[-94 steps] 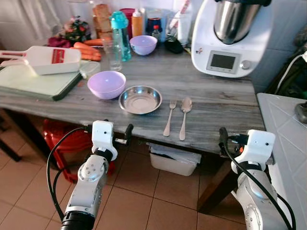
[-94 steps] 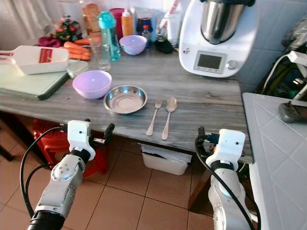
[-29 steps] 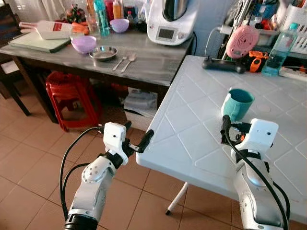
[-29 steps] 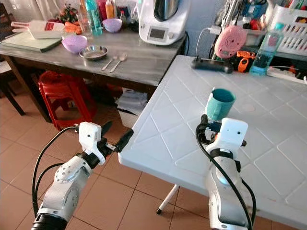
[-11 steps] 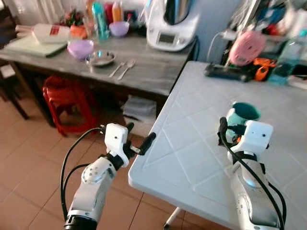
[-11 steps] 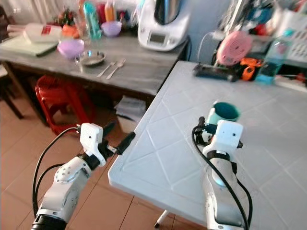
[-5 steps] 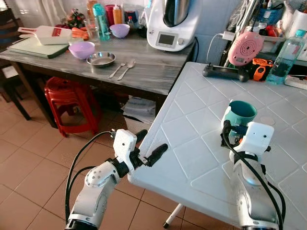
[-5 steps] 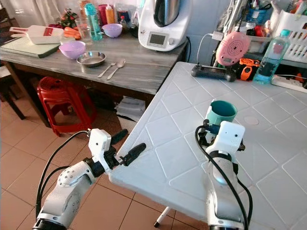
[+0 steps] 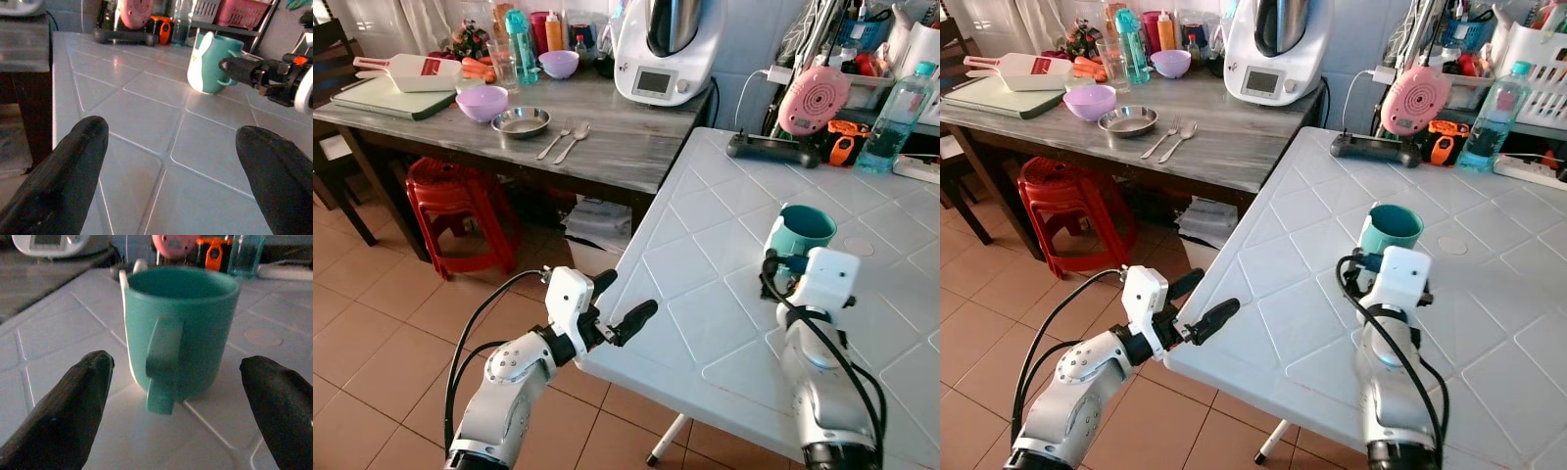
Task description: Setting the table
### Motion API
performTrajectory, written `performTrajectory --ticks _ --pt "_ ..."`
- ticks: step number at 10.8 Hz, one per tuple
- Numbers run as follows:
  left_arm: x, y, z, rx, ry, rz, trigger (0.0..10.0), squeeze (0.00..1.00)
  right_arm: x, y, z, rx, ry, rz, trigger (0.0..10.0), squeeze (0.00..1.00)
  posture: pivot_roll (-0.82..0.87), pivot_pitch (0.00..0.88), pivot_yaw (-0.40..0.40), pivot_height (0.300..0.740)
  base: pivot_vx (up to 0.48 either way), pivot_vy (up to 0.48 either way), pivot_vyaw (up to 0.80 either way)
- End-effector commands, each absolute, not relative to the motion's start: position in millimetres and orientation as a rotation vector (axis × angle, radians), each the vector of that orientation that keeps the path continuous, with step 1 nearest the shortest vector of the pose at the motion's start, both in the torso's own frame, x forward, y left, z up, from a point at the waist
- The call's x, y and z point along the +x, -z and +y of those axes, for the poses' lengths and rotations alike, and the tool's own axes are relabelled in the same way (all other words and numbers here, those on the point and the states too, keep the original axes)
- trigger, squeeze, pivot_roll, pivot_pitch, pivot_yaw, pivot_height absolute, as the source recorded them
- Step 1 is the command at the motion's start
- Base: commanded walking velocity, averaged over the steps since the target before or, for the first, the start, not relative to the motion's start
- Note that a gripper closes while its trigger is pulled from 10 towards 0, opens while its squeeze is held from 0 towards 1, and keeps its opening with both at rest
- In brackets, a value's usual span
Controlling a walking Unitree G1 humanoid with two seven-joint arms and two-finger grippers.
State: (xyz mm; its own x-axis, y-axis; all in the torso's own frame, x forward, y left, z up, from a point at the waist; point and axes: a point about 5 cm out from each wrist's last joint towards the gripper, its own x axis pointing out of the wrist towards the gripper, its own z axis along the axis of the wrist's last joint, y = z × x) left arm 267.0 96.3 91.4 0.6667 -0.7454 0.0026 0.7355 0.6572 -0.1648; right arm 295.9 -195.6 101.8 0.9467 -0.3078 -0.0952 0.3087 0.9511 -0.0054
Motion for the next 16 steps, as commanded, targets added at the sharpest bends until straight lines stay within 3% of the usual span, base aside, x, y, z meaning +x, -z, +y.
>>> performTrajectory --ticks 1,4,5,6,16 --pt "265.8 -94.9 96.5 -0.158 0.850 0.059 10.0 0.00 301.5 -103.0 -197.4 0.009 0.309 0.083 10.0 0.00 0.06 0.000 0.002 0.740 0.000 0.000 0.00" --pt "265.0 -94.9 96.3 -0.157 0.858 0.065 10.0 0.00 310.9 -101.9 -200.5 -0.007 0.297 0.074 10.0 0.00 0.06 0.000 0.010 0.740 0.000 0.000 0.00" --pt "264.7 -94.6 96.1 -0.157 0.859 0.069 10.0 0.00 314.4 -102.4 -201.0 -0.015 0.290 0.070 2.9 0.00 0.06 0.000 0.010 0.740 0.000 0.000 0.00" --pt "264.5 -94.7 96.4 -0.157 0.858 0.069 10.0 0.00 315.4 -102.7 -201.0 -0.017 0.289 0.065 0.0 0.00 0.07 0.001 0.008 0.740 0.000 0.000 0.00" --pt "264.6 -94.5 94.4 -0.155 0.857 0.072 10.0 0.00 317.3 -100.4 -203.0 -0.031 0.293 0.043 0.0 0.00 0.06 0.000 0.010 0.740 0.000 0.000 0.00"
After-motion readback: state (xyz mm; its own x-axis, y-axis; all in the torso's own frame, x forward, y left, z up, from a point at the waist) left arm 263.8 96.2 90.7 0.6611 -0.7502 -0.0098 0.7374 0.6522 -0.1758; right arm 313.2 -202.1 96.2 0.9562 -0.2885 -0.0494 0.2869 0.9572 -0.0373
